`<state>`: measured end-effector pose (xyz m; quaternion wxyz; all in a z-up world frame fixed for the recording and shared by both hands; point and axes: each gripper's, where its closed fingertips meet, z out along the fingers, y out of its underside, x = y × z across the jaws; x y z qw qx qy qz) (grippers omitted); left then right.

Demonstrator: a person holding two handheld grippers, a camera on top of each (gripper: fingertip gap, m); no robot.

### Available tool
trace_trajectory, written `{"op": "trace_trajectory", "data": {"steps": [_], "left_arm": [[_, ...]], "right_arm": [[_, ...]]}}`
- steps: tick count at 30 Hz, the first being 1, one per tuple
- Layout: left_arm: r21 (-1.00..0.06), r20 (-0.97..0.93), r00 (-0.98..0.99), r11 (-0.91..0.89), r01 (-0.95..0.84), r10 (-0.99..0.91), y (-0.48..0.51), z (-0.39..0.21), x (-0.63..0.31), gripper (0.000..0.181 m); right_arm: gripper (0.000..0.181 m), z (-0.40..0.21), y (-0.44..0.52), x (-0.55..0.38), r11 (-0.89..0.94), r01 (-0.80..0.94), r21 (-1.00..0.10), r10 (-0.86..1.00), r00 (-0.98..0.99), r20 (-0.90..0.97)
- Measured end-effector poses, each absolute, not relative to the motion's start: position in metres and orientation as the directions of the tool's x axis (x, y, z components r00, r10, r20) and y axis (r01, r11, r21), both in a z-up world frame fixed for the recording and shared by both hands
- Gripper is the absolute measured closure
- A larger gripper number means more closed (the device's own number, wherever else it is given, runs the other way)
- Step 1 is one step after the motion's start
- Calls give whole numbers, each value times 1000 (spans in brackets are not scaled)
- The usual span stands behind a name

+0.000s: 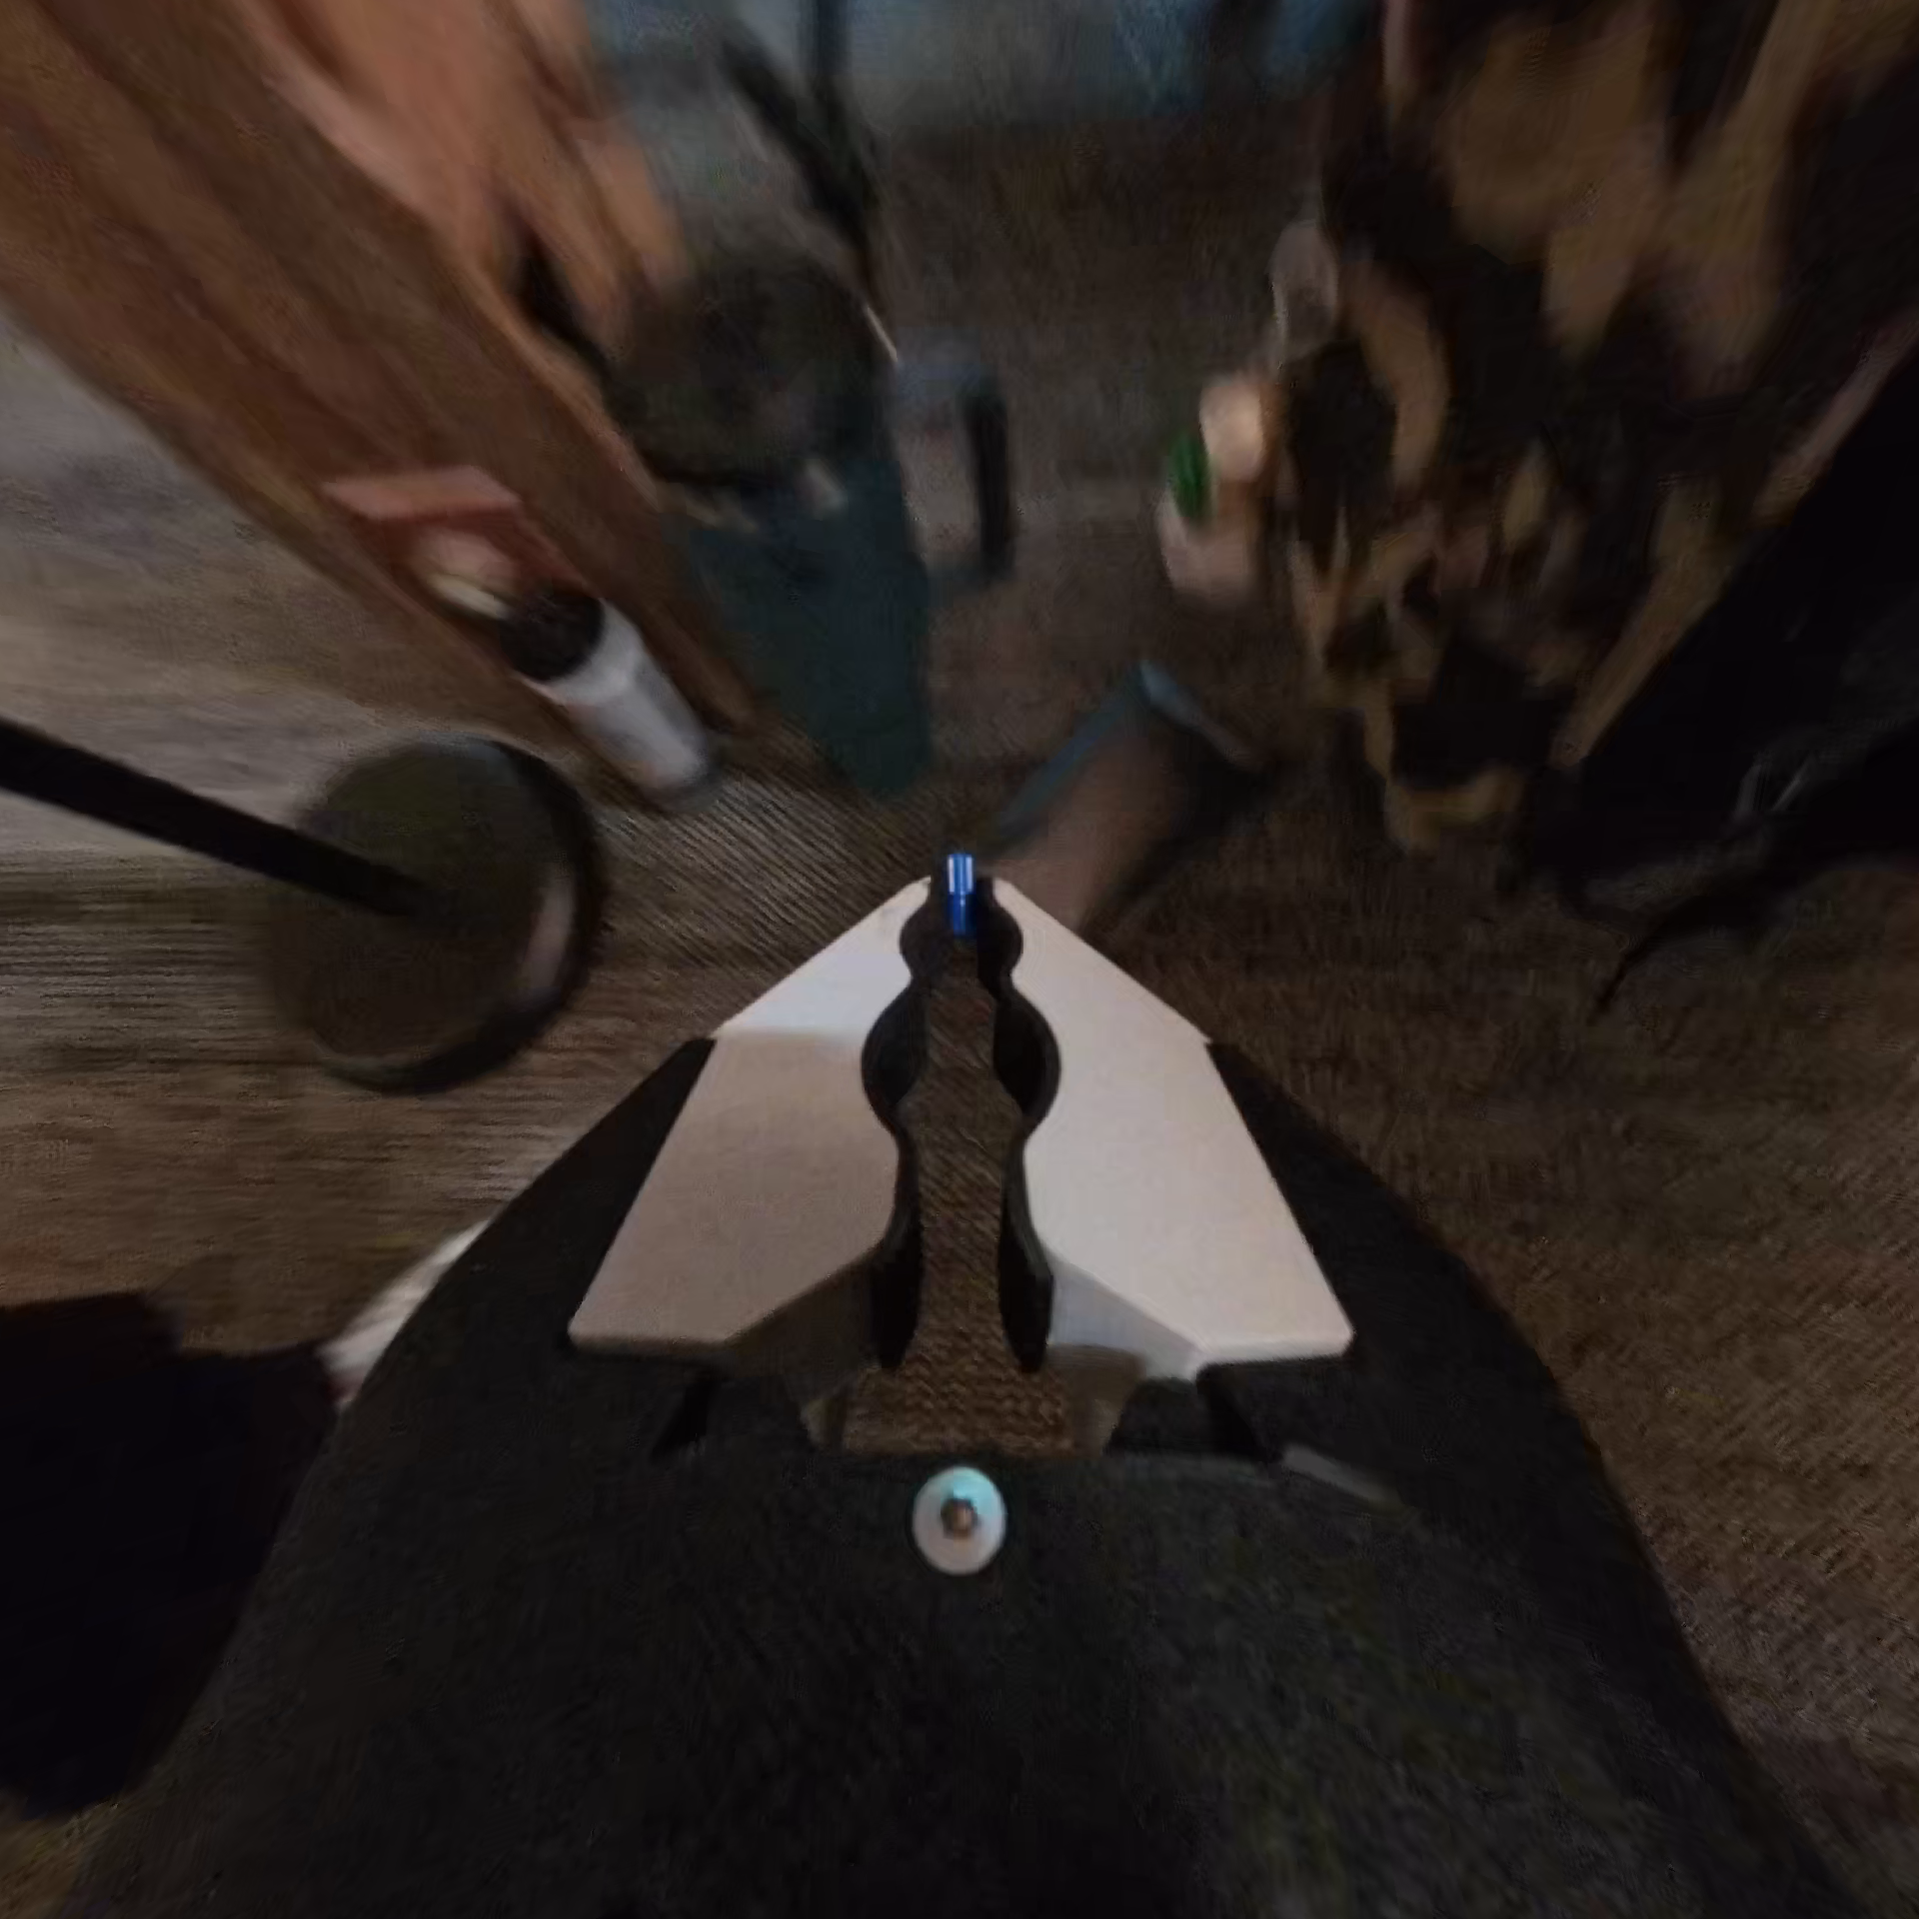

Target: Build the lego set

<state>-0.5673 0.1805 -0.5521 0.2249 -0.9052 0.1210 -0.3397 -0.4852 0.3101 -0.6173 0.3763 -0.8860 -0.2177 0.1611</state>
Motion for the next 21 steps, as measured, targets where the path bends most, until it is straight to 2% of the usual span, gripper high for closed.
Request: {"op": "trace_trajectory", "data": {"steps": [1,4,6,10,13,17,21], "left_arm": [[-488,560,743,-871,-61,-366,177,-547,-563,145],[-488,572,717,-868,-94,-399,168,-520,-539,146],[-503,588,678,-856,-121,-441,166,-492,-517,146],[-545,588,622,-821,-168,-518,174,-438,-484,146],[-566,591,586,-803,-189,-554,184,-410,-468,146],[-569,578,561,-786,-243,-592,193,-395,-460,146],[-553,574,572,-792,-258,-586,204,-393,-465,146]], "right_arm": [[177,-560,301,-498,-574,268,-774,552,824,-124],[177,-395,298,-515,-429,276,-860,638,766,-73],[177,-306,324,-489,-351,285,-892,595,803,23],[177,-176,396,-413,-267,214,-940,439,895,79],[177,-158,446,-347,-351,237,-906,325,938,120],[177,-210,475,-246,-626,341,-701,195,939,282],[177,-199,473,-186,-669,301,-679,102,943,317]]}}
